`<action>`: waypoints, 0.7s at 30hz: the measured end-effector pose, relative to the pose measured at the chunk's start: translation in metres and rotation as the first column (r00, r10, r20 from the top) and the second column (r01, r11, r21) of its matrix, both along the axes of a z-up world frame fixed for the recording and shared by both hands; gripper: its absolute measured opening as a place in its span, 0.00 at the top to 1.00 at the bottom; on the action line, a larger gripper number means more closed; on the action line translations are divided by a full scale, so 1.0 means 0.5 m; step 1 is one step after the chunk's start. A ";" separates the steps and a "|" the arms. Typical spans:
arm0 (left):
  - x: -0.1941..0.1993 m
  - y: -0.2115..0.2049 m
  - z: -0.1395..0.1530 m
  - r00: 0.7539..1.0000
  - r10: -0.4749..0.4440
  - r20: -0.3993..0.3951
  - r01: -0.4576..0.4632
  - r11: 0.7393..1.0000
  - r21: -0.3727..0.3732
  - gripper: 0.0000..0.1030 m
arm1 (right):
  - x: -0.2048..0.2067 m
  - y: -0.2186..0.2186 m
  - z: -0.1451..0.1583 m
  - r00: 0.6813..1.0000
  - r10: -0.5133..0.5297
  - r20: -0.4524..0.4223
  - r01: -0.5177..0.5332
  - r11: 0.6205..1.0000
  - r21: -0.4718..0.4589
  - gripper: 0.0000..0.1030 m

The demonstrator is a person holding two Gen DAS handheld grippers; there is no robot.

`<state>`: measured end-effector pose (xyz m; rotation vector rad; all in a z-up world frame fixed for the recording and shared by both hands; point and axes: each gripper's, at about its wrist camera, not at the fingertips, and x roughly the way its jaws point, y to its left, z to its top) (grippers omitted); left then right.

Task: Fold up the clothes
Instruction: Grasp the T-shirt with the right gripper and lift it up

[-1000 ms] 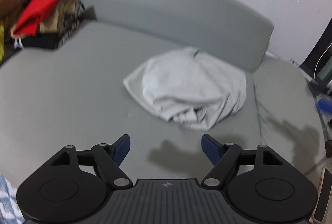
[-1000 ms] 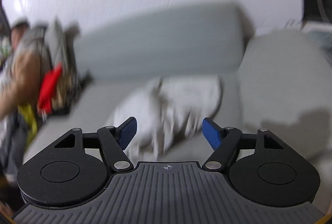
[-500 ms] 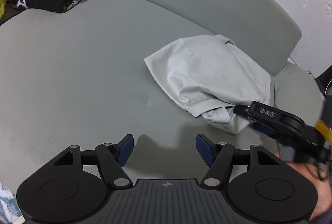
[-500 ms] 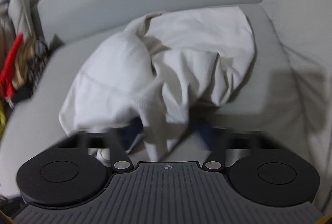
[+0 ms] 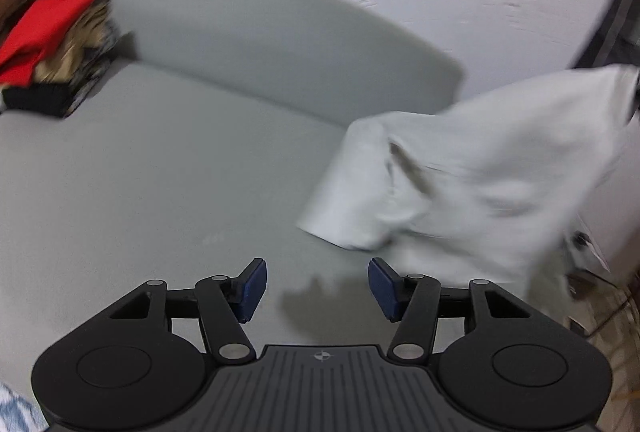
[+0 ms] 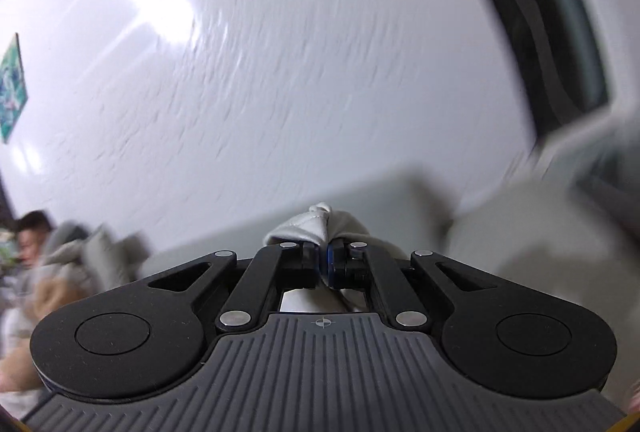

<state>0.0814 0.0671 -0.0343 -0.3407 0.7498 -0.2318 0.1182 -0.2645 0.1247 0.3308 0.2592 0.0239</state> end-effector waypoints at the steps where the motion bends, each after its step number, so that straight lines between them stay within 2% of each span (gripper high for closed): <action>1: -0.007 -0.009 0.007 1.000 -0.016 0.004 0.016 1.000 -0.012 0.48 | -0.019 -0.017 0.035 0.999 -0.037 0.031 0.038 0.999 -0.032 0.97; 2: -0.014 -0.017 0.010 1.000 -0.030 0.003 0.030 0.999 -0.027 0.48 | -0.037 -0.034 0.070 0.995 -0.073 0.062 0.077 0.995 -0.062 0.97; 4: -0.024 -0.035 0.017 0.998 -0.059 0.001 0.059 0.997 -0.048 0.48 | -0.004 -0.058 0.093 0.993 -0.118 0.015 0.119 0.989 -0.090 0.97; 6: -0.034 -0.053 0.025 0.996 -0.085 0.007 0.086 0.995 -0.057 0.47 | 0.043 -0.065 0.096 0.988 -0.151 -0.033 0.147 0.984 -0.102 0.97; 8: -0.042 -0.058 0.030 0.996 -0.089 0.012 0.089 0.994 -0.066 0.47 | 0.075 -0.034 0.100 0.985 -0.174 -0.020 0.168 0.973 -0.156 0.97; 10: -0.054 -0.053 0.037 0.997 -0.073 0.020 0.074 0.995 -0.073 0.47 | 0.090 0.039 0.109 0.991 -0.123 0.047 0.131 0.958 -0.254 0.97; 12: -0.064 -0.037 0.045 0.999 -0.038 0.028 0.040 0.997 -0.064 0.47 | 0.093 0.135 0.097 0.998 0.007 0.058 0.014 0.934 -0.356 0.97; 14: -0.078 -0.016 0.045 1.000 -0.004 0.024 0.005 0.999 -0.044 0.46 | 0.081 0.237 0.042 0.987 0.156 -0.029 -0.152 0.875 -0.460 0.97; 16: -0.099 0.004 0.034 1.000 0.023 -0.001 -0.023 1.000 -0.004 0.42 | 0.053 0.310 -0.056 0.942 0.282 -0.180 -0.334 0.795 -0.506 0.96; 17: -0.110 0.014 0.024 0.999 0.035 -0.024 -0.035 0.999 0.025 0.42 | 0.036 0.331 -0.116 0.904 0.331 -0.272 -0.426 0.755 -0.498 0.95; 18: -0.117 0.020 0.010 0.997 0.051 -0.056 -0.047 0.997 0.062 0.42 | 0.016 0.342 -0.184 0.849 0.371 -0.377 -0.518 0.725 -0.453 0.93; 20: -0.137 0.036 -0.019 0.990 0.081 -0.115 -0.067 0.991 0.116 0.42 | -0.002 0.317 -0.285 0.734 0.432 -0.524 -0.629 0.723 -0.284 0.77; 21: -0.141 0.043 -0.029 0.986 0.087 -0.141 -0.072 0.992 0.107 0.42 | -0.021 0.297 -0.320 0.694 0.457 -0.556 -0.642 0.742 -0.191 0.72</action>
